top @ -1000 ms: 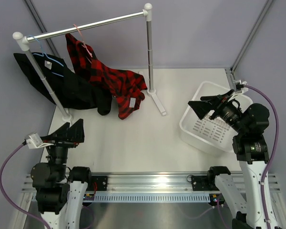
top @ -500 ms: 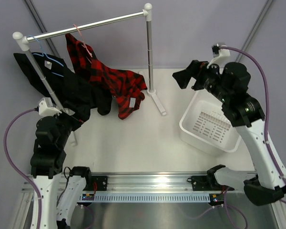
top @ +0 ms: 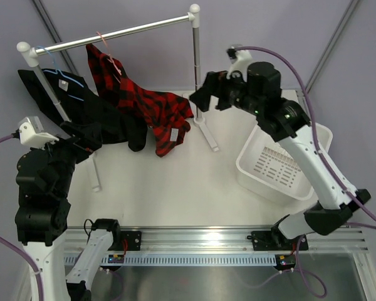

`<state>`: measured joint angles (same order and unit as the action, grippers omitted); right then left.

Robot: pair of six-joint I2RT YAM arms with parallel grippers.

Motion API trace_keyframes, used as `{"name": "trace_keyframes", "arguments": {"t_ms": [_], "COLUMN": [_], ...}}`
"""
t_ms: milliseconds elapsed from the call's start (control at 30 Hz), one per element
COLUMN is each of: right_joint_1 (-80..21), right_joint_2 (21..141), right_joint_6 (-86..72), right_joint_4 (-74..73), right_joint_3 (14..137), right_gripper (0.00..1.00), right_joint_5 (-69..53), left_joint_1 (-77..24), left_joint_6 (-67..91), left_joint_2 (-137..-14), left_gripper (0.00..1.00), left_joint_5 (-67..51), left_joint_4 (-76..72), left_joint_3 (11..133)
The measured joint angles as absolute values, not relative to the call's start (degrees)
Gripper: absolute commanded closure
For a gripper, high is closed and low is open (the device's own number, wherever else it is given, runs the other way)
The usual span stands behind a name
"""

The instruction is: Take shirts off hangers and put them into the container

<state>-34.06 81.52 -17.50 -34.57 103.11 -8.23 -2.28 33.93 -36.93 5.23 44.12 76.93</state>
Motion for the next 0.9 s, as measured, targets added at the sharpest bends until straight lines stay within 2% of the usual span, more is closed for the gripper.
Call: {"name": "trace_keyframes", "arguments": {"t_ms": [167,267,333,600,900], "right_joint_1": [-43.64,-45.25,-45.58,-51.11,-54.72], "right_joint_2": [99.07,108.51,112.68,116.77,121.19], "right_joint_6": [-14.35,-12.43,-10.68,0.73,5.19], "right_joint_4": [-38.13,-41.85,-43.05,-41.19,-36.8], "right_joint_3": [127.85,140.66,145.01,137.23,139.04], "right_gripper": [0.01,0.0,0.01,0.03,0.11], "right_joint_5": [-10.28,-10.26,-10.17,-5.04,0.32], "left_joint_1": [-2.28,-2.28,-2.28,-2.28,-2.28], "left_joint_6": [32.88,32.45,31.99,30.87,30.85], "left_joint_2": [-34.04,-32.93,-32.16,-29.91,-29.04], "left_gripper": [0.01,0.01,0.01,0.01,0.01], "left_joint_5": [5.34,5.13,4.82,2.98,-0.95], "left_joint_4": [45.25,45.6,45.74,45.32,43.57], "left_joint_3": [70.61,67.7,66.17,61.76,56.14]}}
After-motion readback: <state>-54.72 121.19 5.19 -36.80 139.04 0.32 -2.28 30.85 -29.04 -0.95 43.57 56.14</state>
